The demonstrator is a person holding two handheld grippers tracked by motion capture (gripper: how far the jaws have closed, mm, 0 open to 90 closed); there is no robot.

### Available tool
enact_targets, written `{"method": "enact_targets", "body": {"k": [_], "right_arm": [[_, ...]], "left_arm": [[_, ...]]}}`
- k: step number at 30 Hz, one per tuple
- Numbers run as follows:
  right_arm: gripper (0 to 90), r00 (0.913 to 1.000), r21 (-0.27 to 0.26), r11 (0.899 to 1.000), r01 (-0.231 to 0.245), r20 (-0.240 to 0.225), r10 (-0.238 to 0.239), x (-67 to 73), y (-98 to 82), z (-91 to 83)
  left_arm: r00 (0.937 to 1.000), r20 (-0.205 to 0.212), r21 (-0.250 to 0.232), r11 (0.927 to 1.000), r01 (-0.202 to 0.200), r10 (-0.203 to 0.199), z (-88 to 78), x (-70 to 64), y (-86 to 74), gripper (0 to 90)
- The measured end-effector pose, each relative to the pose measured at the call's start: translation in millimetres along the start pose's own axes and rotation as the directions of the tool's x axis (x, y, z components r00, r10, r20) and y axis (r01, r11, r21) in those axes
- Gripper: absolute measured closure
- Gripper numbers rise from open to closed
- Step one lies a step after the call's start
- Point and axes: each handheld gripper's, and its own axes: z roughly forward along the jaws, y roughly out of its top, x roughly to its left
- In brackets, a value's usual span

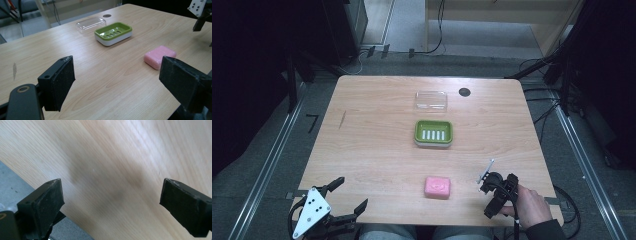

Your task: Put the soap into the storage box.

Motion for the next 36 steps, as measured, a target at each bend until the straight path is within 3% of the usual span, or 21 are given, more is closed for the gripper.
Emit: {"method": "enact_targets", "body": {"k": [9, 17, 28, 36], "right_arm": [[5.4, 0.9966, -0.039, 0.996, 0.081, -0.016, -0.081, 7.7, 23.4, -4.0], [5.4, 0.9936, -0.063, 0.992, 0.109, -0.021, -0.111, 10.7, 38.9, -9.2], [5.4, 0.9854, -0.065, 0.984, 0.168, -0.020, -0.169, 15.8, 55.3, -11.2], [5.4, 0.9736, -0.074, 0.971, 0.226, -0.017, -0.228, 24.5, 70.6, -13.0]], "left_arm": [[1.0000, -0.005, 0.000, 1.0000, -0.003, 0.003, -0.3, -0.6, -0.2, 13.9], [1.0000, -0.007, 0.001, 1.0000, -0.006, 0.006, -1.1, -0.8, -0.4, 14.0], [0.9999, -0.008, 0.004, 1.0000, -0.008, 0.008, -1.5, -1.0, -0.5, 13.9], [1.0000, -0.007, 0.003, 1.0000, -0.006, 0.006, -1.5, -0.8, -0.6, 13.9]]}}
